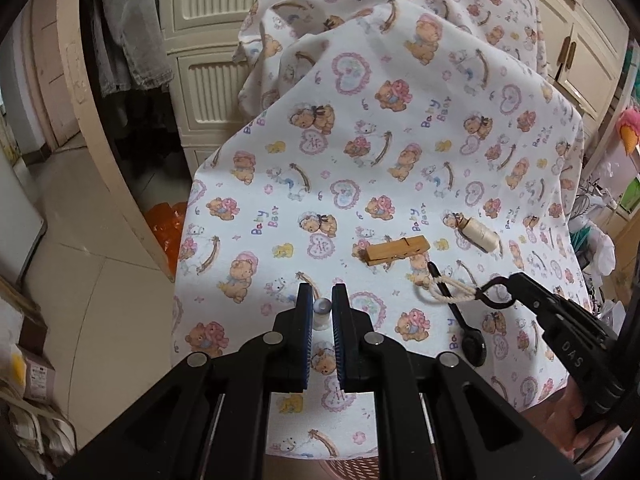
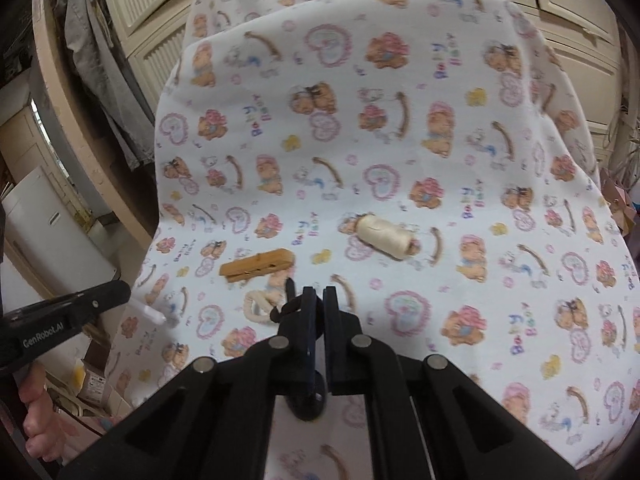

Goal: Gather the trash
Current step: 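Grasp the black hair tie with the right gripper while the left gripper holds the white stick, then carry the white stick and hair tie down over the pink basket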

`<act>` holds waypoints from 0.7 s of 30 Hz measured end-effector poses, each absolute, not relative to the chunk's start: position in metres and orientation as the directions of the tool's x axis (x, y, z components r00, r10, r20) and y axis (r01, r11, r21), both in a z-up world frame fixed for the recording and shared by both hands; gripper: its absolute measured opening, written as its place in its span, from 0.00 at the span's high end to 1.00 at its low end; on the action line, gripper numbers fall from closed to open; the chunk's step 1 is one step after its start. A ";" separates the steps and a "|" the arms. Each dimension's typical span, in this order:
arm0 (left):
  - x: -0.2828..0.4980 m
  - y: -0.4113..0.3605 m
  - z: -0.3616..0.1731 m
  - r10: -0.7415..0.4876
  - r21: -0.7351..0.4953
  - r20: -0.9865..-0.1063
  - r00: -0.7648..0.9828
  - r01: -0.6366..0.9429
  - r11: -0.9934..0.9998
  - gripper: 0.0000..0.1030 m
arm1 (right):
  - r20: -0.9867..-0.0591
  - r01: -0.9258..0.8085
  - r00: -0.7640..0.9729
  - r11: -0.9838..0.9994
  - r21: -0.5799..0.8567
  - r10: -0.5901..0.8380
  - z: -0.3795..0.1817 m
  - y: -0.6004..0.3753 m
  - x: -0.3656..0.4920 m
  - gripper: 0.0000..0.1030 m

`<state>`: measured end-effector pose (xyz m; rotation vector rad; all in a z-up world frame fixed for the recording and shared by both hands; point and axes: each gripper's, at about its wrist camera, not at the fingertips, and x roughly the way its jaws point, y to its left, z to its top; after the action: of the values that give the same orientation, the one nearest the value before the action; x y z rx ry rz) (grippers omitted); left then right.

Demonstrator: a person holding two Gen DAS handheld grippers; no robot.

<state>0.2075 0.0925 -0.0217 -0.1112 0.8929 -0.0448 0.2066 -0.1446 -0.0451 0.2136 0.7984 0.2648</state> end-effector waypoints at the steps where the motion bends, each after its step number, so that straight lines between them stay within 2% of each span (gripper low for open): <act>1: 0.207 0.093 -0.021 -0.087 -0.118 -0.771 0.631 -0.008 0.993 0.92 | -0.675 -0.154 0.668 0.946 0.285 0.312 -0.045 -0.146 0.205 0.97; 7: 0.205 0.099 -0.021 -0.084 -0.130 -0.764 0.639 -0.025 0.991 0.92 | -0.662 -0.187 0.674 0.943 0.277 0.328 -0.033 -0.158 0.191 0.97; 13: 0.193 0.099 -0.013 -0.106 -0.144 -0.751 0.651 -0.005 0.990 0.92 | -0.610 -0.233 0.714 0.939 0.253 0.342 -0.008 -0.168 0.162 0.97; 16: 0.168 0.097 -0.003 -0.128 -0.169 -0.731 0.671 0.003 0.986 0.92 | -0.613 -0.230 0.706 0.933 0.276 0.355 -0.004 -0.174 0.149 0.97; 19: 0.128 0.088 0.001 -0.032 -0.095 -0.672 0.740 -0.043 0.995 0.92 | -0.600 -0.234 0.723 0.939 0.253 0.342 0.006 -0.175 0.131 0.97; 21: 0.108 0.086 -0.006 -0.094 -0.162 -0.676 0.731 -0.023 0.986 0.92 | -0.590 -0.237 0.736 0.942 0.237 0.334 0.014 -0.174 0.114 0.97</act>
<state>0.1081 0.0857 -0.0064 -0.1641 0.7508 -0.0388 0.1136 -0.1738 0.0144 0.1494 0.6751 0.3150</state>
